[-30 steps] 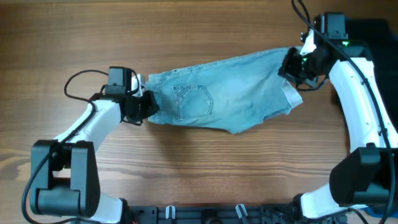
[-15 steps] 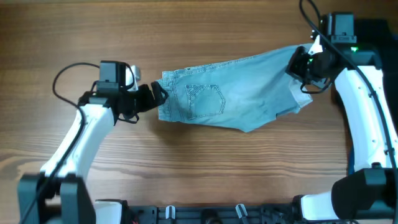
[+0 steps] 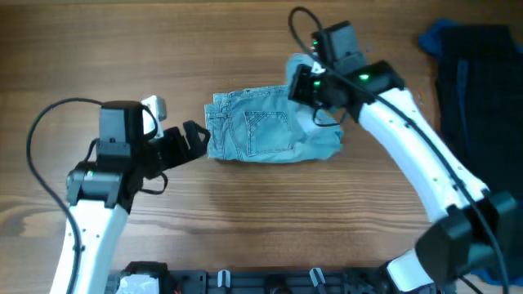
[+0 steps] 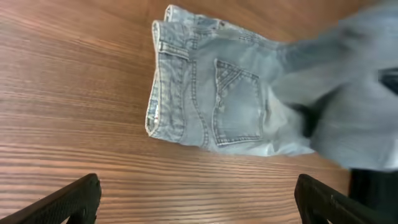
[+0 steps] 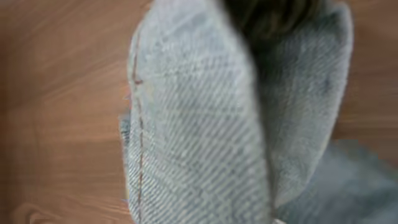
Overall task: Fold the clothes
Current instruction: 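Fold the right half of the jeans over toward the left gripper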
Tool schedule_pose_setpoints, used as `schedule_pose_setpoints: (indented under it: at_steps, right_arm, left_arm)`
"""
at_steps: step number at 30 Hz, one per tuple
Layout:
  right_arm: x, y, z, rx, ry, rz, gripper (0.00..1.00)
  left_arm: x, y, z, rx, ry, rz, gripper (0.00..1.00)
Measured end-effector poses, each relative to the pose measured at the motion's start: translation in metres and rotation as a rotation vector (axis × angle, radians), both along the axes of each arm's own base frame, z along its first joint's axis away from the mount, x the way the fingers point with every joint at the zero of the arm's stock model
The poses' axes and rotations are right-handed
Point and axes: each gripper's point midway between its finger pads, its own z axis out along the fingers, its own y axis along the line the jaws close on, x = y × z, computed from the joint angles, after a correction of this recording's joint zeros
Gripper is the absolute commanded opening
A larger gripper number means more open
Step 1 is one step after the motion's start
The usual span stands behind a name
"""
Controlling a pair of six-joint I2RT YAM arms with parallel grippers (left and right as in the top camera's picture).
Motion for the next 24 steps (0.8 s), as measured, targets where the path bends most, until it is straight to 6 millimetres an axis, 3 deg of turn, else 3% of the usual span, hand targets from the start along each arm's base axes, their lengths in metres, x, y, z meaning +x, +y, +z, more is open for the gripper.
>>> schedule_pose_setpoints:
  at_steps: [5, 10, 11, 12, 15, 16, 17, 19, 21, 23, 24]
  right_arm:
    - [-0.006, 0.036, -0.021, 0.039, 0.052, 0.026, 0.05]
    - [-0.01, 0.074, -0.028, 0.082, 0.042, 0.065, 0.1]
    - [-0.012, 0.083, -0.032, 0.089, 0.048, 0.072, 0.14]
    - [-0.013, 0.09, -0.035, 0.098, 0.051, 0.078, 0.28]
    - [-0.017, 0.114, -0.047, 0.128, 0.06, 0.116, 0.91]
    - [-0.025, 0.124, -0.054, 0.128, 0.073, 0.149, 0.99]
    - [-0.029, 0.129, -0.055, 0.125, 0.073, 0.173, 0.99]
    - [-0.031, 0.13, -0.055, 0.116, 0.067, 0.196, 0.99]
    - [-0.029, 0.118, -0.057, 0.09, 0.072, 0.196, 1.0]
    - [-0.024, 0.09, -0.045, 0.036, 0.05, 0.176, 0.98]
    - [-0.018, 0.063, -0.026, -0.002, 0.009, 0.147, 0.96]
  left_arm:
    - [-0.018, 0.002, 0.013, 0.001, -0.022, 0.003, 1.0]
    - [-0.02, 0.002, 0.011, 0.002, -0.011, 0.003, 1.0]
    - [-0.02, 0.002, 0.011, 0.002, -0.011, 0.003, 1.0]
    - [-0.02, 0.002, 0.011, 0.002, -0.012, 0.003, 1.0]
    - [-0.021, 0.002, 0.011, 0.003, -0.007, 0.003, 1.0]
    - [-0.021, 0.003, 0.011, 0.005, -0.008, 0.005, 1.0]
    - [-0.021, 0.003, 0.011, 0.006, -0.008, 0.005, 1.0]
    - [-0.021, 0.003, 0.011, 0.006, -0.008, 0.005, 1.0]
    - [-0.021, 0.003, 0.011, 0.006, -0.007, 0.005, 1.0]
    - [-0.021, 0.003, 0.011, 0.006, -0.007, 0.005, 0.99]
    - [-0.021, 0.003, 0.01, 0.005, -0.006, 0.005, 0.95]
